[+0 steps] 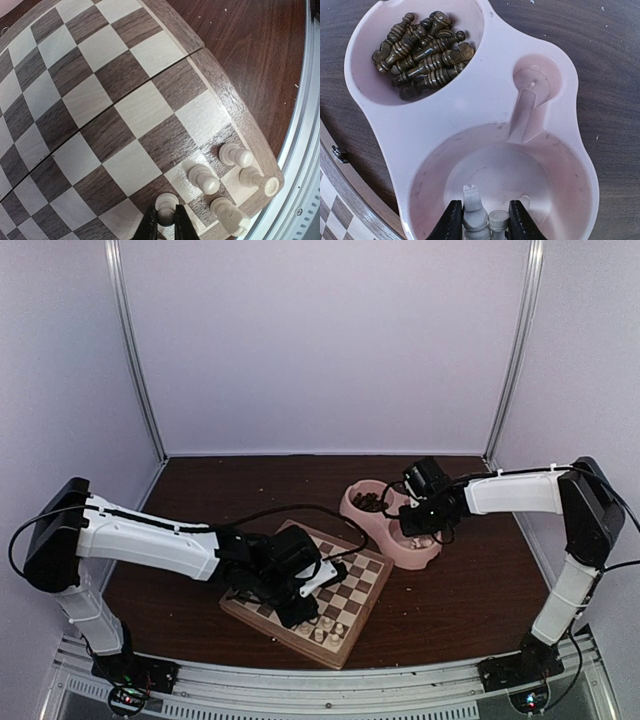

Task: Set up the chess pieces on the board
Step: Place the pawn at f2.

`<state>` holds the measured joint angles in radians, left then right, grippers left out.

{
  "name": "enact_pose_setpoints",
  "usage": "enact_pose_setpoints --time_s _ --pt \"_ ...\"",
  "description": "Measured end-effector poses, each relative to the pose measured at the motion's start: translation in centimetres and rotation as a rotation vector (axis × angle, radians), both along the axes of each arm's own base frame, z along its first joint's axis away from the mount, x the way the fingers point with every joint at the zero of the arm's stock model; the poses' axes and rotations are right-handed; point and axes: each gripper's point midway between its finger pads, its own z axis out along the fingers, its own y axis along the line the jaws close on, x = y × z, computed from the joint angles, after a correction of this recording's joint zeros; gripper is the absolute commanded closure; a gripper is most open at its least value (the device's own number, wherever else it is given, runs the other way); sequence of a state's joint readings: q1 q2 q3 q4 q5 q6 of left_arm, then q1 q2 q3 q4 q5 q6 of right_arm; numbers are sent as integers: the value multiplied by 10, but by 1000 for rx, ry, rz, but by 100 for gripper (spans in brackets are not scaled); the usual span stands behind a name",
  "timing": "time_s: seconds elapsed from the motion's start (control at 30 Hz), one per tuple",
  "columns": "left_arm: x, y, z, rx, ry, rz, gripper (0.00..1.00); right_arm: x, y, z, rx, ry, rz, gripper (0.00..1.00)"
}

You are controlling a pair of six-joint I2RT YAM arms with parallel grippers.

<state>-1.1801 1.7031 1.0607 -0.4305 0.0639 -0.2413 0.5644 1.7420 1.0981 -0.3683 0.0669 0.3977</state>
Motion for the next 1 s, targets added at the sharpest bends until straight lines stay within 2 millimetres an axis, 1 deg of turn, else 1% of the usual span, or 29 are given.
enact_pose_setpoints --time_s 0.23,0.6,0.77,0.9,1.0 --pt "1 -2 1 3 -5 0 88 -1 0 0 2 -3 7 85" --pt "2 -1 0 7 -10 -1 73 -2 0 0 0 -2 8 84" --pt "2 -1 0 9 -12 0 71 -2 0 0 0 -2 9 84" --pt "2 -1 0 10 -13 1 70 -2 0 0 0 -2 10 82" --pt "3 0 0 12 -19 5 68 -2 1 0 2 -1 13 78"
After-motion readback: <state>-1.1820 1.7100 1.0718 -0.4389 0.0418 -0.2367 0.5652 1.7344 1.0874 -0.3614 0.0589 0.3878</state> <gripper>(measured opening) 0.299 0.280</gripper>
